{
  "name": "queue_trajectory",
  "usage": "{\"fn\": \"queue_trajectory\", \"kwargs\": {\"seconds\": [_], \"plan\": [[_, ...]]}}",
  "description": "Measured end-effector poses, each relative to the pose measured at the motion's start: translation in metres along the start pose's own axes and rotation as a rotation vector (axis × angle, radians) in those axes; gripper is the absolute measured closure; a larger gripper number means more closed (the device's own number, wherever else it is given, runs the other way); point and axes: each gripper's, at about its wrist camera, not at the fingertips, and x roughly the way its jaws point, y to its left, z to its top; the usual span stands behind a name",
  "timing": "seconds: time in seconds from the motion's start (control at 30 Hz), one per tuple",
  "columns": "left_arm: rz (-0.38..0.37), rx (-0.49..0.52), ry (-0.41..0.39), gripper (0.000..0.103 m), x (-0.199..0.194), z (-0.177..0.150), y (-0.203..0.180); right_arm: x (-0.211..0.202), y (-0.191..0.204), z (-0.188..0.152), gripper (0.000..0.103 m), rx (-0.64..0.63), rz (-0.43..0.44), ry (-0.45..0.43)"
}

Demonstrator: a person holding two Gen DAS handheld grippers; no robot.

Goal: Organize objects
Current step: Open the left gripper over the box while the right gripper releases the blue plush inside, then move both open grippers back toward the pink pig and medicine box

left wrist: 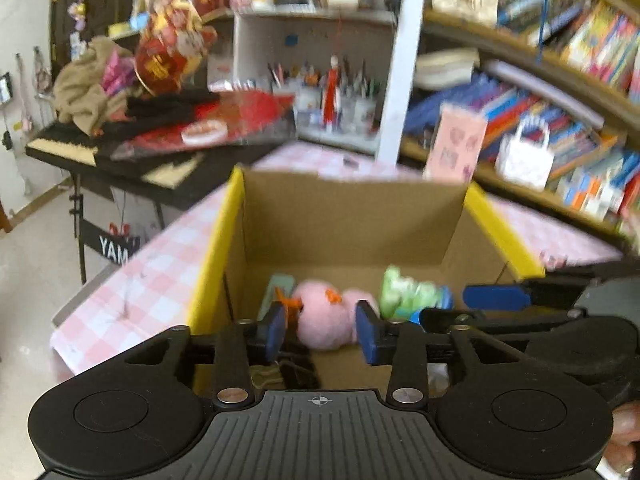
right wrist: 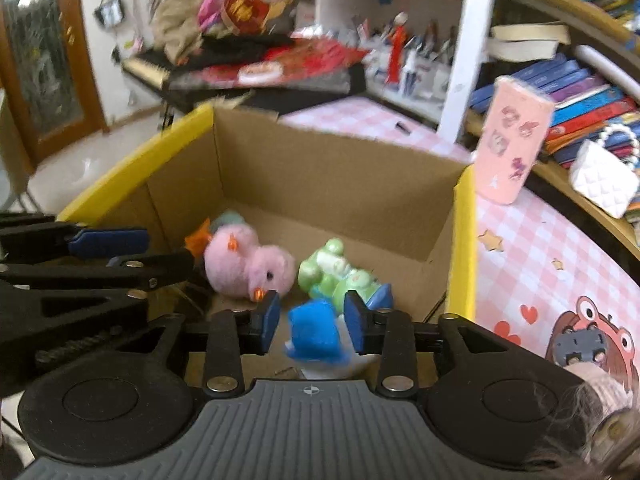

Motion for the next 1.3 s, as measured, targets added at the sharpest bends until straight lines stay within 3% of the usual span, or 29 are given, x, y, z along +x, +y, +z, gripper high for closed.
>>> {"fn": "queue_trajectory", "kwargs": {"seconds": [0.2, 0.27, 0.47, 0.83, 0.93, 1.3], "plan": [[-0.021, -0.029, -0.122, 0.052, -0.044, 0.005, 0.007, -0.042, 0.008, -0.003, 0.059, 0.053, -0.065, -0.134], [-0.025, -0.026, -0.148, 0.046, -0.057, 0.002, 0.009, -0.057, 0.013, -0.008, 0.056, 0.073, -0.088, -0.171], [-0.029, -0.026, -0.149, 0.043, -0.087, -0.023, 0.019, -0.093, 0.024, -0.034, 0.054, 0.148, -0.156, -0.215], [-0.056, 0.029, -0.015, 0.039, -0.104, -0.079, 0.030, -0.120, 0.061, -0.107, 0.053, 0.228, -0.215, -0.110], [-0.061, 0.050, 0.012, 0.034, -0.109, -0.093, 0.029, -0.124, 0.073, -0.123, 0.053, 0.252, -0.232, -0.081], [-0.098, 0.144, 0.080, 0.026, -0.120, -0.123, 0.016, -0.139, 0.095, -0.173, 0.045, 0.324, -0.329, -0.008]]}}
